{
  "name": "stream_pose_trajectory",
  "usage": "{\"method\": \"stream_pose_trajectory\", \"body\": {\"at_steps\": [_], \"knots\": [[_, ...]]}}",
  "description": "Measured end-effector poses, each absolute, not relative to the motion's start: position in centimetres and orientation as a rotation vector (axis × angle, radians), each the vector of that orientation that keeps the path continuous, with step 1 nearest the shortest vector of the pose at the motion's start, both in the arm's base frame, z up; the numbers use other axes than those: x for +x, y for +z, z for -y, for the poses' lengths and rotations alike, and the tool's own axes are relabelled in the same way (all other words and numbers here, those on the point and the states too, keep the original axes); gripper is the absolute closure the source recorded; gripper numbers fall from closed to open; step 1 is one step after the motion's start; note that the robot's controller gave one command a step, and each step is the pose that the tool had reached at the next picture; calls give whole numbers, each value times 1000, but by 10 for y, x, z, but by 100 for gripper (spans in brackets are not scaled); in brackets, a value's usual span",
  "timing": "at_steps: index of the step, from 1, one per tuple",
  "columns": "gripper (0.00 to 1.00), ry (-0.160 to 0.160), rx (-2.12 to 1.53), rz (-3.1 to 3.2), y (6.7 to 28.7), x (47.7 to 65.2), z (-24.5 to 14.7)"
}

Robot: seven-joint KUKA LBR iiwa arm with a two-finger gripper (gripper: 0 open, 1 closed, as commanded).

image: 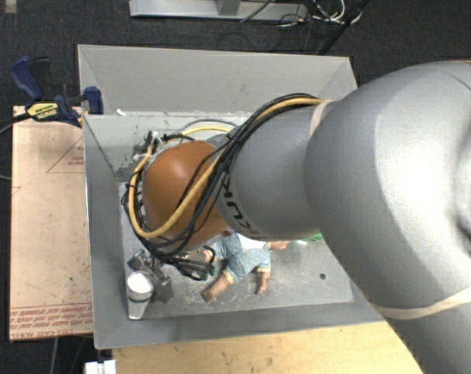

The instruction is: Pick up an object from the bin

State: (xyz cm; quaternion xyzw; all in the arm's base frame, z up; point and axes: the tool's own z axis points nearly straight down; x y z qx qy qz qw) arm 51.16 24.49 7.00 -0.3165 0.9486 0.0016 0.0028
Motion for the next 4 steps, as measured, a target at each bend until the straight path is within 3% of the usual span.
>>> {"method": "stream_pose_trajectory", "body": {"at_steps": [1, 2, 3, 4], "knots": [[100, 5, -992, -2975, 70, 512, -245], [100, 8, -1018, -2963, 193, 510, -234], [100, 8, -1018, -2964, 193, 510, -234], [100, 10, -977, -2973, 294, 513, -240]]}}
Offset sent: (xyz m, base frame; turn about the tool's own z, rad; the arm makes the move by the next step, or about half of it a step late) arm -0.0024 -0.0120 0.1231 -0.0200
